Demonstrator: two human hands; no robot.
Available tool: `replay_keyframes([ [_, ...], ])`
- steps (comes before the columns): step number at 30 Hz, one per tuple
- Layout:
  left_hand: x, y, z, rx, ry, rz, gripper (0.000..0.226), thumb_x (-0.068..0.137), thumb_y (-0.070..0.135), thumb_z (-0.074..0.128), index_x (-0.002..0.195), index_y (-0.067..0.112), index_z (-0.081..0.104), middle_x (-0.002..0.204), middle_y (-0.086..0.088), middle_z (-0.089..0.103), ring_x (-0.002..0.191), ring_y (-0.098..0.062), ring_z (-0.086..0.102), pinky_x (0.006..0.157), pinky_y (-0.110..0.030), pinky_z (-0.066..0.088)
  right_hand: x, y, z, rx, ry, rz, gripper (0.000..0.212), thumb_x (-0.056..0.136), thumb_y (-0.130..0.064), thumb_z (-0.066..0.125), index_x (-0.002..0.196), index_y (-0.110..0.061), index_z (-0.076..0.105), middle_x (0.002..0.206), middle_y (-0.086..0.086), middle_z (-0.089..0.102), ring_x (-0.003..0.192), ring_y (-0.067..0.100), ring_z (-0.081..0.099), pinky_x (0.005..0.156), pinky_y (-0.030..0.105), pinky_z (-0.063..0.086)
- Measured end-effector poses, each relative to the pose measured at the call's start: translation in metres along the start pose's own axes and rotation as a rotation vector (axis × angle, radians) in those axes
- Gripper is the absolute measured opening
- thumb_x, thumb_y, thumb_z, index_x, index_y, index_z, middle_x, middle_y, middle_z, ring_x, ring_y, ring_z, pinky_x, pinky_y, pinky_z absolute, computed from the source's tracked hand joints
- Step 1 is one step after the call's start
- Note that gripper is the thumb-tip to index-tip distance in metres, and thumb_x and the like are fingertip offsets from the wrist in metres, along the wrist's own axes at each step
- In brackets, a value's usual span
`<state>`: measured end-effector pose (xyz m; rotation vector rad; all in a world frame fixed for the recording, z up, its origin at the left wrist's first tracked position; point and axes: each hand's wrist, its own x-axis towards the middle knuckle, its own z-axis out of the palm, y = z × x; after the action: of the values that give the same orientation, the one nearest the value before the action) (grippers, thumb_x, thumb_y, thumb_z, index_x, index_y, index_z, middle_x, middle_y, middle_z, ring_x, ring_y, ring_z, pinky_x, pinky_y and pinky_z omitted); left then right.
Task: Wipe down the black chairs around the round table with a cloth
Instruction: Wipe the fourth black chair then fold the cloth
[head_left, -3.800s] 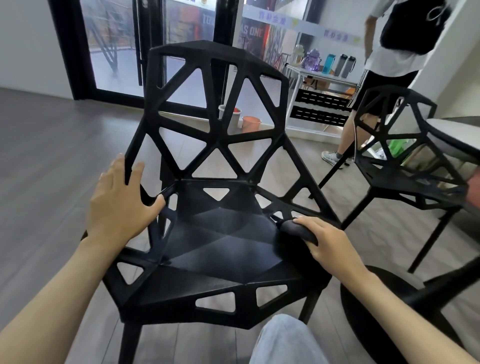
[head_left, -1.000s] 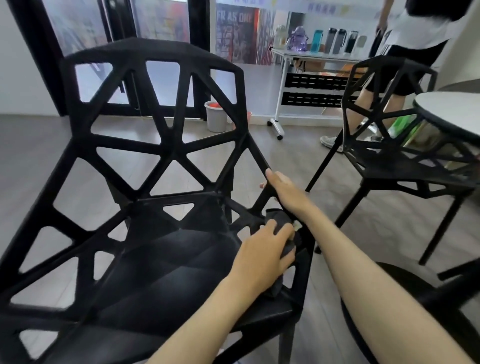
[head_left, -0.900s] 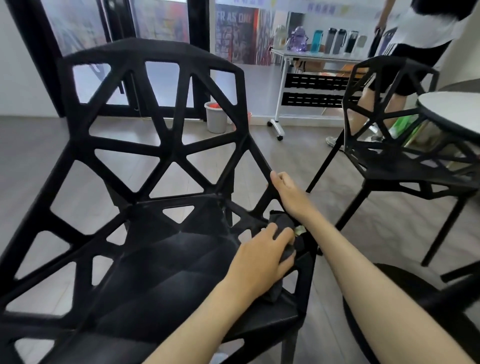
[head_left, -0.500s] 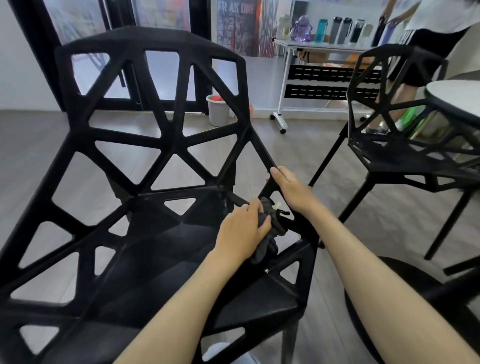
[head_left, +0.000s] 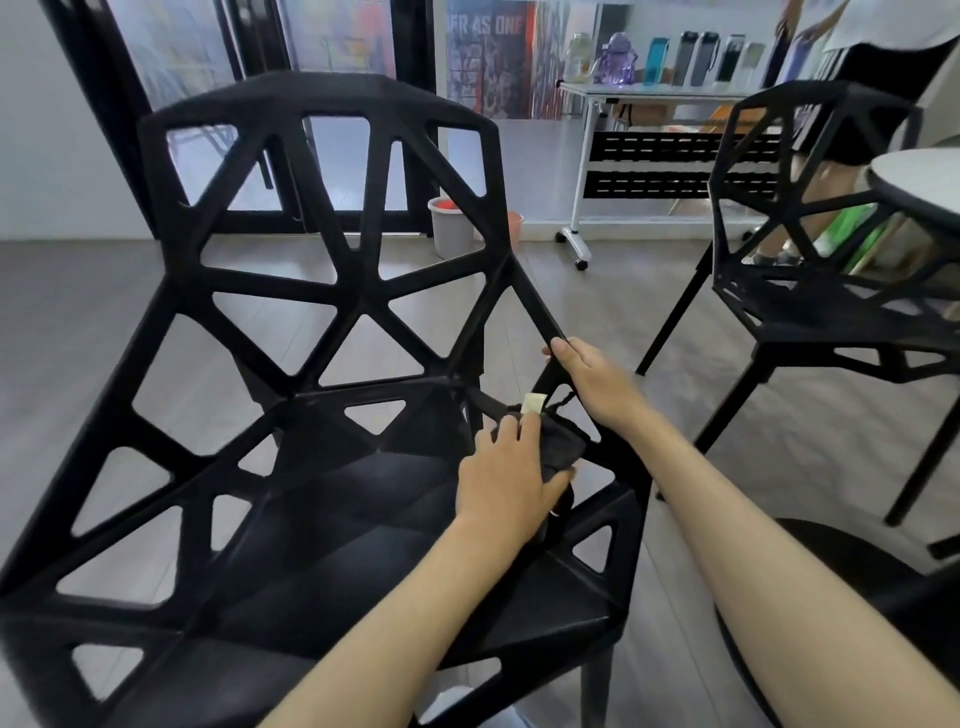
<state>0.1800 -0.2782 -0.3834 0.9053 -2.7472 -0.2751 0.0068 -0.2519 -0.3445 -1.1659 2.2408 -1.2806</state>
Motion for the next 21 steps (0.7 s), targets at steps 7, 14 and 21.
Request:
replay_keyframes([
  [7,0.052,-0.054,0.014,-0.233,0.087,-0.094,0.053,0.106,0.036,0.051,0.151,0.014,0.037,0.126,-0.010,0.052,0.110,-0.033,0.056,0.080,-0.040,0.045,-0.001,0.001,-0.001,0.016,-0.007,0.012,0.044,0.109,-0.048,0.038,0.125,-0.019,0.066,0.122,-0.002,0.068,0.118,0.015,0.059,0.093,0.029,0.037],
  [14,0.009,-0.017,0.026,0.143,0.337,0.383,0.045,0.088,0.047,0.049,0.121,0.017,0.056,0.102,-0.001,0.060,0.088,-0.026,0.056,0.073,-0.041,0.044,0.001,0.003,0.001,0.022,0.012,0.010,0.040,0.109,-0.047,0.039,0.119,-0.020,0.067,0.118,-0.002,0.067,0.112,0.015,0.059,0.088,0.030,0.039],
  [21,0.063,-0.066,0.026,0.071,0.146,-0.015,0.055,0.103,0.043,0.053,0.149,0.018,0.039,0.129,-0.008,0.047,0.111,-0.028,0.050,0.084,-0.037,0.039,0.005,0.011,0.000,0.025,0.012,0.007,0.038,0.107,-0.053,0.038,0.110,-0.030,0.068,0.117,-0.005,0.069,0.115,0.015,0.062,0.102,0.036,0.044],
])
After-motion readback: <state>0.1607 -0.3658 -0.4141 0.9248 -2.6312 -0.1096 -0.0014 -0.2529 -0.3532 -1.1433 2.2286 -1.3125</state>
